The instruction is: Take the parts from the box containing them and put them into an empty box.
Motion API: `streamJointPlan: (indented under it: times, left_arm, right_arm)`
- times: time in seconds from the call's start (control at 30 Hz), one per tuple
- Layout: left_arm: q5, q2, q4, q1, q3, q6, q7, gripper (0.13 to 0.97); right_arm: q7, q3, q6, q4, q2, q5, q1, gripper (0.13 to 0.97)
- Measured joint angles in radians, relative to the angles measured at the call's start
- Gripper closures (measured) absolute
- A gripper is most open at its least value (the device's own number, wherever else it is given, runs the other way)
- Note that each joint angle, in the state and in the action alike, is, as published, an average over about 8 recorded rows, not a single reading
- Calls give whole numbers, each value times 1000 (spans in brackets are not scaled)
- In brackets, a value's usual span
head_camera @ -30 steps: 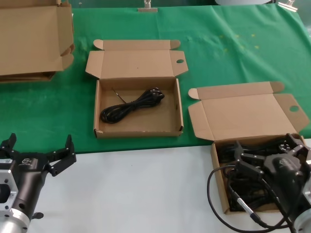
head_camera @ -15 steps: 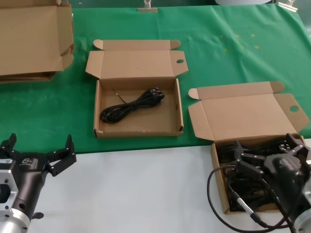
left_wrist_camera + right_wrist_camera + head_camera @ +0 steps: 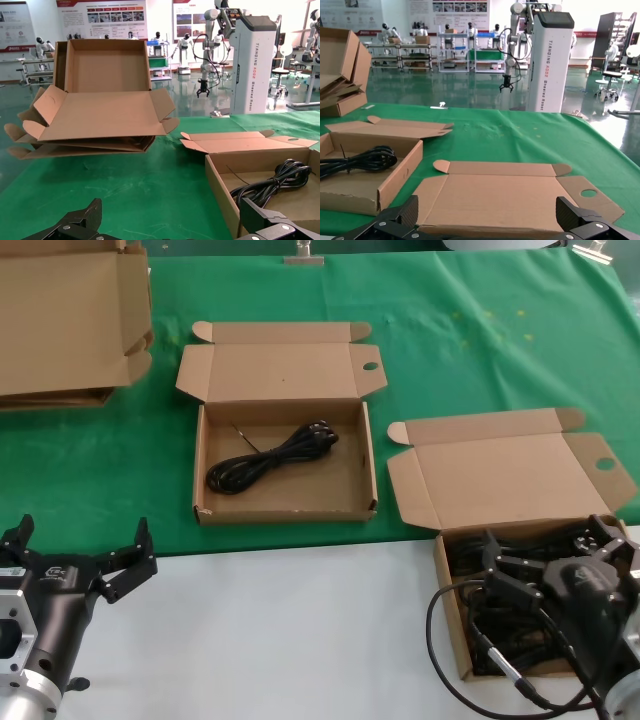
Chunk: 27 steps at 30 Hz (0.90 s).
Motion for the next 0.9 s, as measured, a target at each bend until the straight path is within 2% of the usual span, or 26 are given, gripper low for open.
streamJointPlan:
  times: [0.9]
  left_arm:
    - [0,0,0,0,0,0,0,132]
  right_arm:
    - [0,0,0,0,0,0,0,129]
